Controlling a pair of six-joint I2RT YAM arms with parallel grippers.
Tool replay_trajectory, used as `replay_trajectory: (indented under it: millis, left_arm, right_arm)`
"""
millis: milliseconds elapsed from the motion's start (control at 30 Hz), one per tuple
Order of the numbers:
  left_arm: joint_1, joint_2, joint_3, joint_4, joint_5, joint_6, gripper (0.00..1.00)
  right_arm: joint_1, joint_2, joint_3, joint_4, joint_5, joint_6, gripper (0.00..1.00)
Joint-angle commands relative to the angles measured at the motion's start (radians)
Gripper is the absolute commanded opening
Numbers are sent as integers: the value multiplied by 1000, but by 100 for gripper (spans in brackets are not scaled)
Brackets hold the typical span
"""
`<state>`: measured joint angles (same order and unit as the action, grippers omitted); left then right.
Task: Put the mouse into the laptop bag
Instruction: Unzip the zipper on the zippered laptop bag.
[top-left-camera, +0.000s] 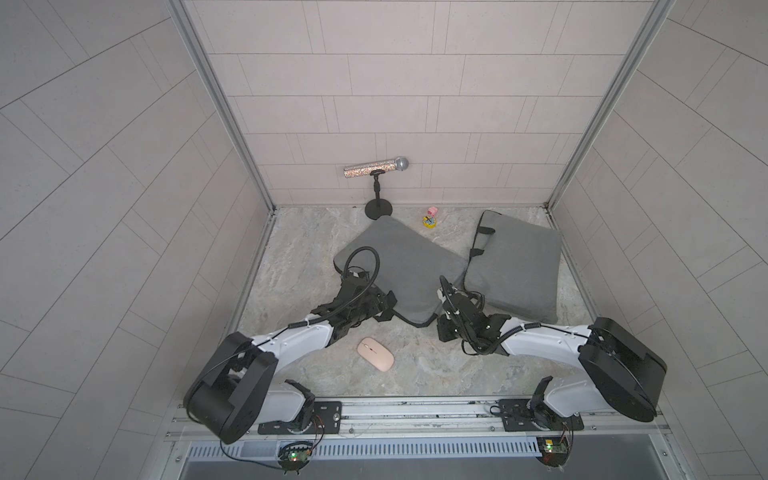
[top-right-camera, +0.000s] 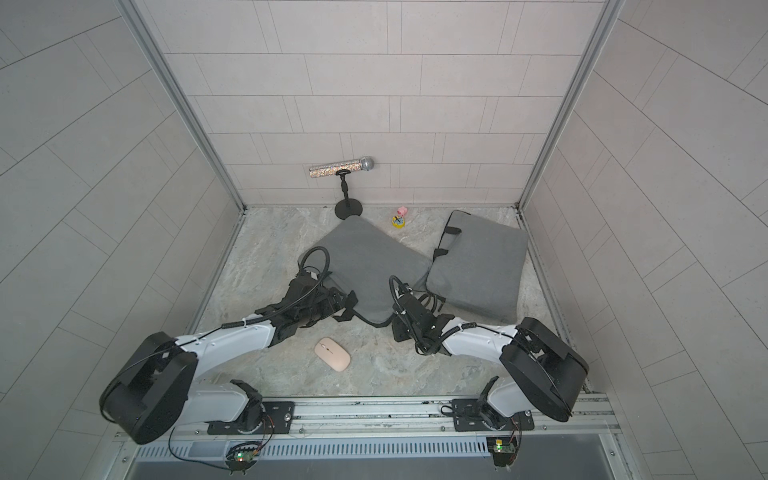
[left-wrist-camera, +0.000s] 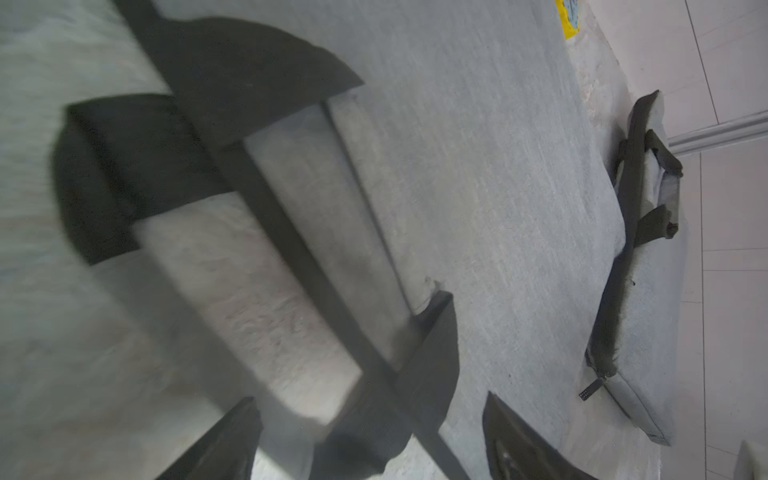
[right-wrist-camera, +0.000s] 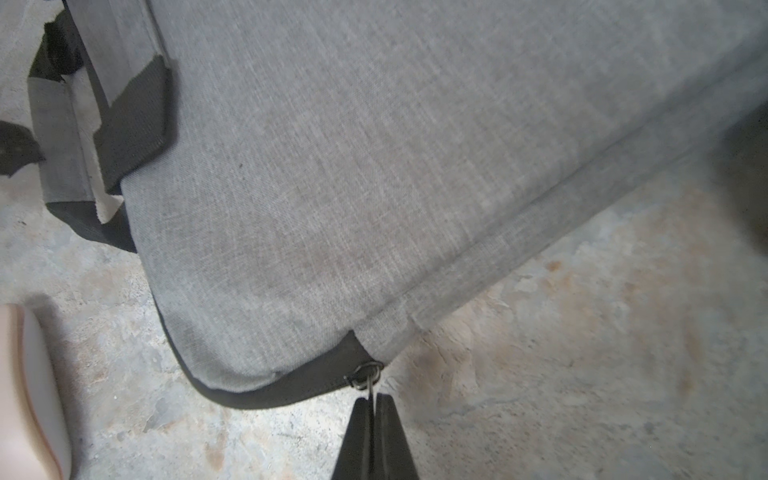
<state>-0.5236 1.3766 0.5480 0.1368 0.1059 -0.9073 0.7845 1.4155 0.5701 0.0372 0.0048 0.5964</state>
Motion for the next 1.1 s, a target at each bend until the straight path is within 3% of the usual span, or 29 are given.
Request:
replay_trajectory:
  millis: [0,167,267,300,467,600,833,967,1067]
  left_arm:
    - [-1,71,24,80,9,12,88]
    - [-1,187,50,124,4,10,85]
    - [-1,224,55,158,15,4,78]
    - [-1,232,59,164,17,4,73]
    - [-1,262,80,169,14,4,31]
    - [-1,271,90,165,15,-1,11]
    - [-1,251,72,161,1,-14,4]
    - [-1,193,21,173,-20,-36,1]
    - [-1,109,-64,192,-60,-59,6]
  right_arm:
    - [2,8,11,-16,8,8,0]
    - [2,20,18,-13,-8,6,0]
    - [9,14,15,-14,-11,9,0]
    - [15,9,15,-16,-9,7,0]
    - [99,10,32,-29,25,14,0]
    - [187,34,44,-30,57,30,0]
    - [303,111,144,3,76,76,0]
    - [287,162,168,-8,98,110,0]
    - [240,165,143,-7,101,133,0]
